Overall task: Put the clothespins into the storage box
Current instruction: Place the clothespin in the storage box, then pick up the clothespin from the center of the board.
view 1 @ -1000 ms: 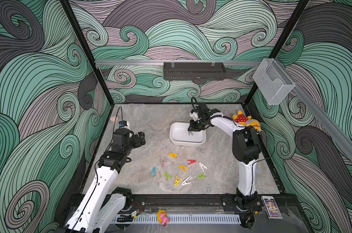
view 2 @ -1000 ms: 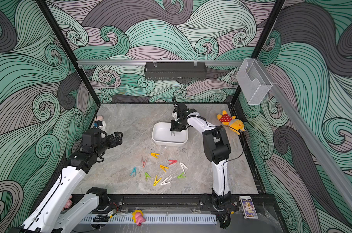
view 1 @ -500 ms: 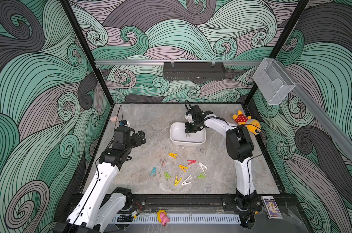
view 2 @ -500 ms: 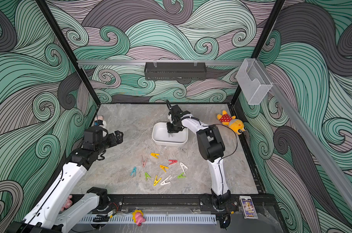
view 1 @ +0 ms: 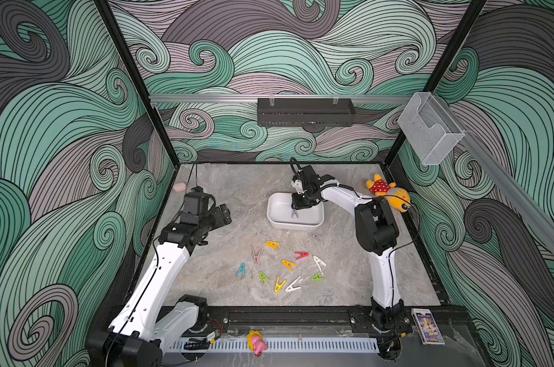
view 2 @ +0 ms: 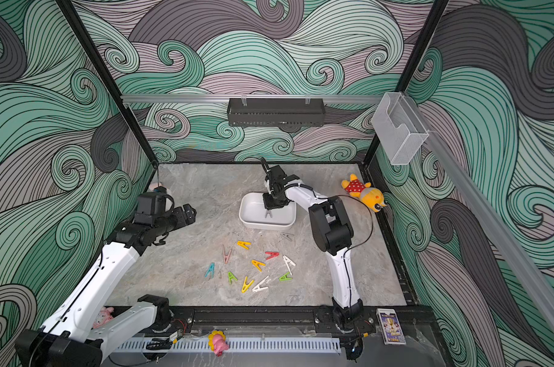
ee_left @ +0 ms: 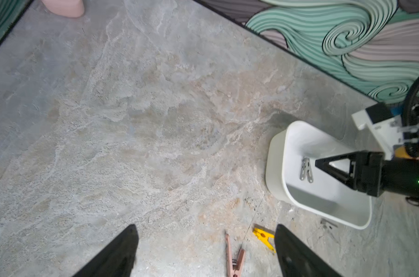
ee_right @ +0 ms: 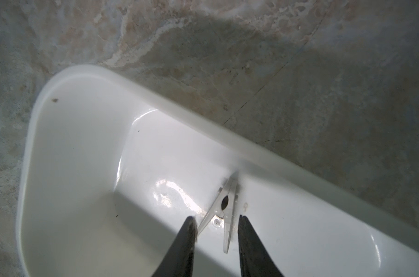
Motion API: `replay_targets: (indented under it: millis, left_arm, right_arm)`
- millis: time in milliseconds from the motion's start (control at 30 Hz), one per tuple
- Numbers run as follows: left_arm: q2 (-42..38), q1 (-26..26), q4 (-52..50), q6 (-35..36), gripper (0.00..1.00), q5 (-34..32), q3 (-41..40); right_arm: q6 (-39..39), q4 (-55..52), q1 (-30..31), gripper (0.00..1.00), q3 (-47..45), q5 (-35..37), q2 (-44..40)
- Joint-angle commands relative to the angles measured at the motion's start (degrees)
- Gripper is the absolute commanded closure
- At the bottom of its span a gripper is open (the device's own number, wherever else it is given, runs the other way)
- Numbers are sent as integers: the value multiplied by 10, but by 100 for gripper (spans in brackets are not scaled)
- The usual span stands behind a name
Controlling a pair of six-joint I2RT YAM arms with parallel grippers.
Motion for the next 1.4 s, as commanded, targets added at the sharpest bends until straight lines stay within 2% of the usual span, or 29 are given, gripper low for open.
replay_targets:
  millis: [0, 200, 333, 467, 667, 933, 1367]
  left_arm:
    - [35, -4, -55, -4, 12, 72, 24]
    - [106, -21, -65, -3, 17, 114, 37]
    - [164, -49, -126, 7, 22, 122, 77]
    - [183, -108, -116, -3, 28, 109, 51]
    - [214, -202, -53, -63, 33, 87, -13]
    - [304, -270, -29, -88, 31, 52, -10]
    - [369, -278, -17, -82, 37, 12, 15]
  right_arm:
    - [-16, -4, 7, 66, 9, 19, -85]
    - [-21, 27, 21, 59, -66, 52, -206]
    - [-2, 78, 36, 52, -174, 73, -310]
    - [8, 105, 48, 50, -283, 78, -401]
    - [8, 89, 49, 50, -364, 97, -477]
    - [54, 143, 49, 49, -388, 69, -477]
    - [55, 157, 50, 48, -382, 55, -463]
